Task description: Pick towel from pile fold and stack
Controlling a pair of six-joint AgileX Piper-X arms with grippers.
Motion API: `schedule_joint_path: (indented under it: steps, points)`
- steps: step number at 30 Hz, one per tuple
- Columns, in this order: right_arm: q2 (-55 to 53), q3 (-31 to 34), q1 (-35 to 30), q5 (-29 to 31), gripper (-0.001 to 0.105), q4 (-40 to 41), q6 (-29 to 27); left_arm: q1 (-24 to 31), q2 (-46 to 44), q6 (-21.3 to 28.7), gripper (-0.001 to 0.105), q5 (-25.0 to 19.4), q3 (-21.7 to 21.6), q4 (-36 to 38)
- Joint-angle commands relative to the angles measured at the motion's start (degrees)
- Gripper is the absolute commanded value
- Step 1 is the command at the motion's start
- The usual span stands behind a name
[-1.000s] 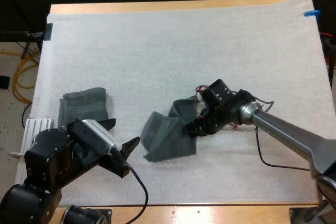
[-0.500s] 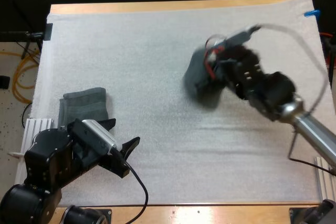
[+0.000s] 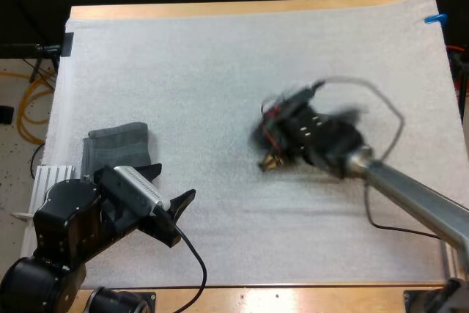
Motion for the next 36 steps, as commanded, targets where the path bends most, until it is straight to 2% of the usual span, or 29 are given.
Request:
schedule_joint_path:
  steps: [1,8,10,16,22,29,33,35,36]
  points:
    - [0.2,-0.5,-0.4,-0.8,0.0,2.3,2.5,-0.2,-0.1,0.3,0.067,0.4,0.0,-0.7]
    - [-1.6,-2.0,0.7,-2.6,0.0,1.0,3.2,-0.2,-0.1,0.3,0.067,0.4,0.0,-0.5]
    - [-3.0,-3.3,1.9,-7.2,0.0,-0.3,4.2,-0.2,-0.1,0.3,0.067,0.4,0.0,-0.5]
    - [-3.8,-4.6,8.0,-14.2,0.0,-2.4,10.8,-0.2,-0.1,0.3,0.067,0.4,0.0,-0.5]
    - [-2.1,-4.6,15.6,-13.8,0.0,-4.9,12.4,-0.2,-0.1,0.3,0.067,0.4,0.0,-0.7]
    - [-0.6,-4.6,18.0,-15.2,0.0,-7.1,18.5,-0.2,-0.1,0.3,0.067,0.4,0.0,-0.7]
    - [-1.9,-4.6,17.9,-18.8,0.0,-0.3,17.8,-0.2,-0.1,0.3,0.067,0.4,0.0,-0.7]
    - [-3.1,-4.6,17.9,-17.7,0.0,6.1,15.8,-0.2,-0.1,0.3,0.067,0.4,0.0,-0.7]
    - [-4.0,-4.6,17.9,-14.9,0.0,10.0,13.7,-0.2,-0.1,0.5,0.067,0.4,0.0,-0.7]
